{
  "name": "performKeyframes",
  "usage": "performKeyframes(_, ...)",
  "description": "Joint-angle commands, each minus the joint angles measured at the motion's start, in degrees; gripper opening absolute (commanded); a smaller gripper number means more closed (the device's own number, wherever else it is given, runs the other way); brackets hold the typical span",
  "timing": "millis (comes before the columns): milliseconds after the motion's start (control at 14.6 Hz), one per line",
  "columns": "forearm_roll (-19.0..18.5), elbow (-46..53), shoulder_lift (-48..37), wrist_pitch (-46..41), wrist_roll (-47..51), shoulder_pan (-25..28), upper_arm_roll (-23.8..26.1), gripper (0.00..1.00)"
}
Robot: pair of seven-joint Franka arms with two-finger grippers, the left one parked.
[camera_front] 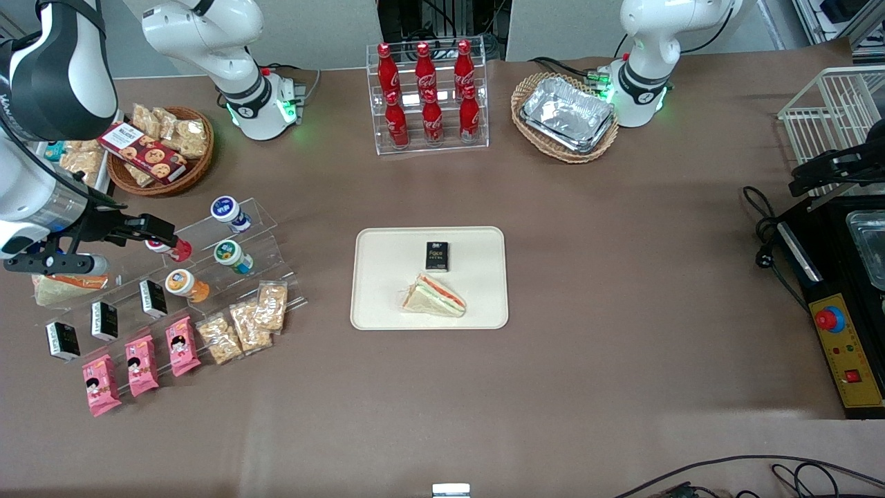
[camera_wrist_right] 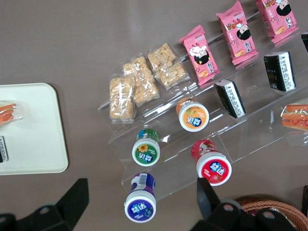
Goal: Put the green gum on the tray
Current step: 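Move the right gripper over the green gum tub on the rack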
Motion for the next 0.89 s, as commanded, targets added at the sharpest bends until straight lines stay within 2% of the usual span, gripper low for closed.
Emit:
performKeyframes(0, 1.1, -0.7, -0.3, -1.0, 0.0, 0.5, 0.4, 1.00)
performKeyframes(550, 1.2, -15.2, -16.2, 0.2, 0.4, 0.6, 1.8, 1.00)
performKeyframes(824, 1.3, -19.4, -17.8, 4.0, 0.4, 0.6, 1.9, 1.00)
